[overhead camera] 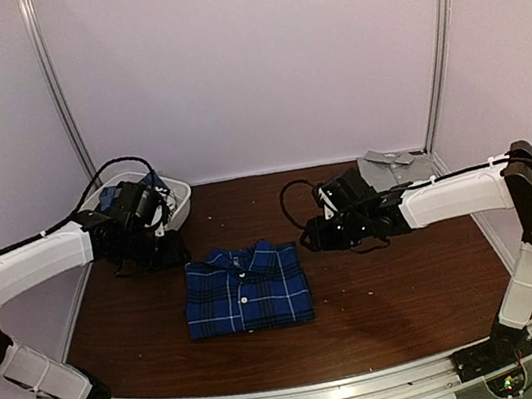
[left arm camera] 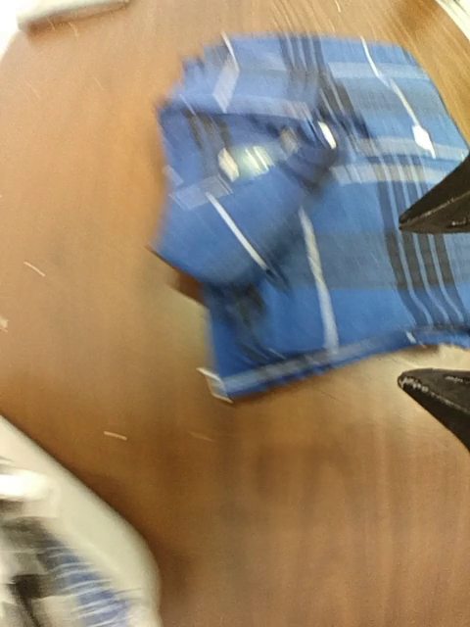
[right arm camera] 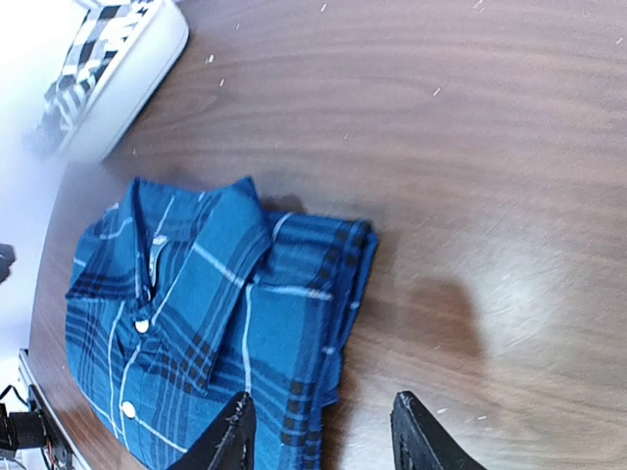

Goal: Fold and stack the long sleeve shirts
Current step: Move the square-folded shirt to the center of the board, then smooth out the square-folded shirt at the center of the board.

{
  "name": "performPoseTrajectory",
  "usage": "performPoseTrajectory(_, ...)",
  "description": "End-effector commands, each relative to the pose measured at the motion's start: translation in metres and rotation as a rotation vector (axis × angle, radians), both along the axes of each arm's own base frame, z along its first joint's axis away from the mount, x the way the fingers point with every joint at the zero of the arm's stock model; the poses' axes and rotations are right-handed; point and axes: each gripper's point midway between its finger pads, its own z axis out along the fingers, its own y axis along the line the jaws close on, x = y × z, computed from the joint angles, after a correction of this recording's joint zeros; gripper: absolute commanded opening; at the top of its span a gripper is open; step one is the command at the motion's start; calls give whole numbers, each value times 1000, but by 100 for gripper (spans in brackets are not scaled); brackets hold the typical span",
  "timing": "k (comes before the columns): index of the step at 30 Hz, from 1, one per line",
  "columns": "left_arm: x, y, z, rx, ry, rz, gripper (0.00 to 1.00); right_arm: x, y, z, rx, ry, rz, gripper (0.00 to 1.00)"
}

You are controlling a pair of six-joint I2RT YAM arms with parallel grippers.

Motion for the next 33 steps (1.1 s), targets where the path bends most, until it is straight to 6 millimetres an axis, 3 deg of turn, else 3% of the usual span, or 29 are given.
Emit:
performPoseTrajectory(1,25,-20,37,-78,-116,-43,44,19,-28,11,-55,-48,-56,48)
performPoseTrajectory(6,49,-66,50,-191,-169,-137,40,36,-41,18,-61,-64,-85,48)
performPoseTrajectory(8,56,-79,42,-217,-158,-163,37,45,-50,20,-57,-67,-109,48)
performPoseTrajectory(12,52,-96,9,-241,-85,-201,31,62,-68,26,-54,-80,-152,48)
performPoseTrajectory(15,35,-104,-21,-274,-16,-231,28,78,-84,29,-64,-93,-185,48)
performPoseTrajectory(19,14,-103,-56,-283,68,-226,24,102,-110,34,-92,-116,-238,49)
performPoseTrajectory(22,8,-99,-67,-280,86,-218,24,120,-131,34,-127,-127,-280,49)
performPoseTrajectory(26,12,-101,-59,-280,68,-233,24,144,-163,30,-194,-135,-333,51)
performPoseTrajectory(33,22,-108,-12,-304,-17,-265,33,198,-232,34,-256,-160,-458,56)
